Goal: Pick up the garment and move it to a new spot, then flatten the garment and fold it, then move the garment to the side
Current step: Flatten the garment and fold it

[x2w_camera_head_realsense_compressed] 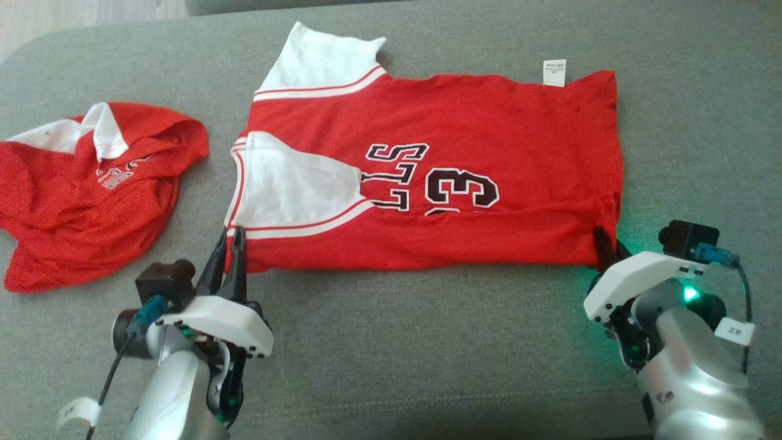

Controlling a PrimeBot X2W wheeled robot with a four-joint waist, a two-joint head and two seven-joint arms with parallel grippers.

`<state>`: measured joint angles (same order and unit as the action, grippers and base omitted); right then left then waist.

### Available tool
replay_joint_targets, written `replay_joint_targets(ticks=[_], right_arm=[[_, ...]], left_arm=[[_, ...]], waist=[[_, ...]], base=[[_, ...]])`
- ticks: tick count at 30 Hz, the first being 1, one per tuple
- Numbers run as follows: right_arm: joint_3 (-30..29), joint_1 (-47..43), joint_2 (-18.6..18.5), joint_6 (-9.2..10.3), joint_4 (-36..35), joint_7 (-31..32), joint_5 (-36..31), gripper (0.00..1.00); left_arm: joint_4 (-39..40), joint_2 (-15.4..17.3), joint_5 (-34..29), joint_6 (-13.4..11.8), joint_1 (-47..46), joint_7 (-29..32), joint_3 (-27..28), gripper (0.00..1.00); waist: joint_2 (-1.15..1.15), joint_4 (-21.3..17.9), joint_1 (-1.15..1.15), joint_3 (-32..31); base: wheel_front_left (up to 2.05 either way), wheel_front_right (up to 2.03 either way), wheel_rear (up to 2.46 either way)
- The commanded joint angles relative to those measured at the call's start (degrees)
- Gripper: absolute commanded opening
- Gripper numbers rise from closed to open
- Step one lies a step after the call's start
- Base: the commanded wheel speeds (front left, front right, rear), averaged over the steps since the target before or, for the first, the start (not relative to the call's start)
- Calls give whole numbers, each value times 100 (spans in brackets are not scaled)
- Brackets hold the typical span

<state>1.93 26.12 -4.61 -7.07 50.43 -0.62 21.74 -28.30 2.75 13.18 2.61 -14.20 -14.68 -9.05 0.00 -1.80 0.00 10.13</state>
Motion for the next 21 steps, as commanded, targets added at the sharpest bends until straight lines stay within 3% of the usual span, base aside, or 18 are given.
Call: replay_joint_targets(ticks=[1,6,15,21], right_arm=[[179,131,-102,-42,-146,72,-10,0],[326,74,-466,-42,-471,578,247,0],[555,-472,-1362,-42,-1512,2038,999,0],[496,-1152,-1644,-42,-2520,2818,1358,0]], left_arm=[[90,95,-58,33,-54,-31,163,0],[-67,136,-20,83,35,-23,138,0],[-71,281,58,199,401,333,-19,0],[219,381,120,248,783,654,-131,0]], waist=[[0,0,0,-64],[0,6,0,-213],[0,53,0,-508],[0,77,0,-577]], base=[[0,0,0],[0,0,0],[0,0,0],[0,0,0]])
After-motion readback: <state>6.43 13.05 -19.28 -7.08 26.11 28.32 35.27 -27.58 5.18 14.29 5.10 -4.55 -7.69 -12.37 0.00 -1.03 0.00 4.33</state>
